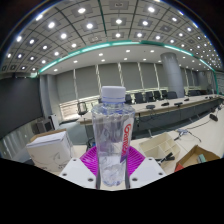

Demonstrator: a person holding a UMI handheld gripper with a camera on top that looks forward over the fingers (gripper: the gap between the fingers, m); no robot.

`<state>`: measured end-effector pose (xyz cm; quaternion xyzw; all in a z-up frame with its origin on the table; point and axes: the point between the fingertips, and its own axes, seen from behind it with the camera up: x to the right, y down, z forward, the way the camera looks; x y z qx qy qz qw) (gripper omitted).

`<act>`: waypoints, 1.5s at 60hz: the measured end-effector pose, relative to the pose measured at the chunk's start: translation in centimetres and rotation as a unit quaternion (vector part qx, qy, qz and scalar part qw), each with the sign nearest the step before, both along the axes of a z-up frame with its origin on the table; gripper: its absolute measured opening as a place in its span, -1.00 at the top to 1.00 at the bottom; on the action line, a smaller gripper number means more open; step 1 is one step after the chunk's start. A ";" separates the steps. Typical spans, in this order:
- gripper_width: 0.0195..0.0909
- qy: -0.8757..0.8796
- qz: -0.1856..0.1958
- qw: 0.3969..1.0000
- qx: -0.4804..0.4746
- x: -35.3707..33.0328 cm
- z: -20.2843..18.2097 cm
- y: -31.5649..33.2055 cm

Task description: Pour water

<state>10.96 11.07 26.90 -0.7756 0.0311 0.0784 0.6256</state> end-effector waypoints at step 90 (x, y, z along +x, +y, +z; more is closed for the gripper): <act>-0.87 -0.112 -0.065 0.968 -0.216 -6.1 -5.6 -24.5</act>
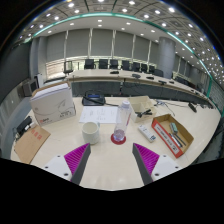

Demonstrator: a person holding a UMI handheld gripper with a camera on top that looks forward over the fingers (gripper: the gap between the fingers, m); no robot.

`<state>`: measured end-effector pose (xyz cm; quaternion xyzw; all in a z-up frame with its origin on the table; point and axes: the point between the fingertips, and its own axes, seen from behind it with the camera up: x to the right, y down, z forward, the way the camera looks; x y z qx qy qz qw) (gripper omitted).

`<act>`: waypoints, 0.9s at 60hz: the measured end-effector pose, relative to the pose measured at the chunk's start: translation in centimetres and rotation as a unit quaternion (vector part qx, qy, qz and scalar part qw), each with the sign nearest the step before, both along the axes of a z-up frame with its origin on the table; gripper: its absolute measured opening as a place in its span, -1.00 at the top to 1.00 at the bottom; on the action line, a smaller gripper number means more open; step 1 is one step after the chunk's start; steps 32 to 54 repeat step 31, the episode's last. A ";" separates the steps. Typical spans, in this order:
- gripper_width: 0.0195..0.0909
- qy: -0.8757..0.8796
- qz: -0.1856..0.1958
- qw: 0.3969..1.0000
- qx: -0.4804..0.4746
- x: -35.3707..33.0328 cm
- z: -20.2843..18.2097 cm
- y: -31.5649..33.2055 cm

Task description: Pour water

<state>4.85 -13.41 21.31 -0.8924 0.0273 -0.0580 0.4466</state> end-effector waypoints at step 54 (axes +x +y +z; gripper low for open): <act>-0.86 -0.015 0.004 1.000 0.012 -4.0 3.3 -8.7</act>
